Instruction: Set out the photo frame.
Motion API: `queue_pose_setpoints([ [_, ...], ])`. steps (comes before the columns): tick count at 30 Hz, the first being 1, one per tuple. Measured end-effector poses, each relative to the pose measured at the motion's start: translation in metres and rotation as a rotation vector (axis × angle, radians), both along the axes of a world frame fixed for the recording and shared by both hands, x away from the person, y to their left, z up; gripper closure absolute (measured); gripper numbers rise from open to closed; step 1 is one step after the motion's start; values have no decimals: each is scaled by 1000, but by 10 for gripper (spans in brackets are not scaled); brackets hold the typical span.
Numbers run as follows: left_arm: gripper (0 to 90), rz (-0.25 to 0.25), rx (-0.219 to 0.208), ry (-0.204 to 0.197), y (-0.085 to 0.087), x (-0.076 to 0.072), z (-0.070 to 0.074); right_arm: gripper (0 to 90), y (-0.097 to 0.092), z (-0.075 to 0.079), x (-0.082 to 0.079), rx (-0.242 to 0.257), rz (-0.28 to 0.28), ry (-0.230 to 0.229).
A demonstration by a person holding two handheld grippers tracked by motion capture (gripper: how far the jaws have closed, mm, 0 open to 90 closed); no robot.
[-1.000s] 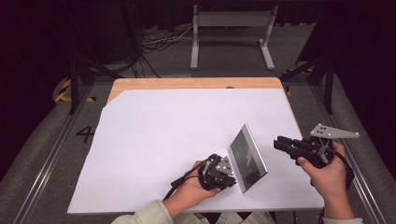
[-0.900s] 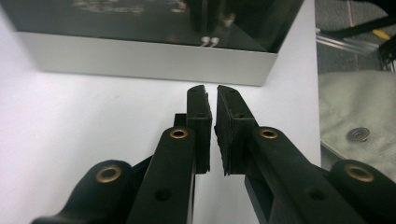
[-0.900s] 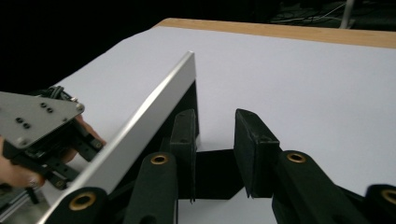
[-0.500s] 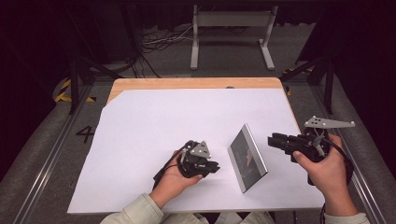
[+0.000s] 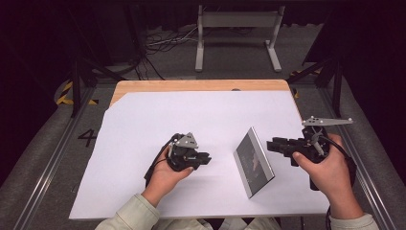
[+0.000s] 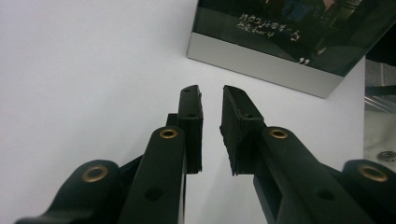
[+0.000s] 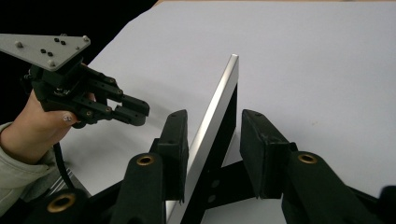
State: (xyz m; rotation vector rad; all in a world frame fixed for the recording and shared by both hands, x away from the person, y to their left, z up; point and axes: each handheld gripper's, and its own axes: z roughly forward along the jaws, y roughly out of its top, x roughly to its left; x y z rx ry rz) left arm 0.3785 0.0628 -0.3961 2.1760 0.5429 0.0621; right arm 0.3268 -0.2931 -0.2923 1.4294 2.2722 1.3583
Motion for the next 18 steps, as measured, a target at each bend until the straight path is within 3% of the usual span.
queue_pose_setpoints([
  [13,779,33,0,-2,13,4,2,621,16,1,6,-43,-6,67],
  [18,777,34,2,0,13,4,2,622,22,4,9,-90,-21,106],
])
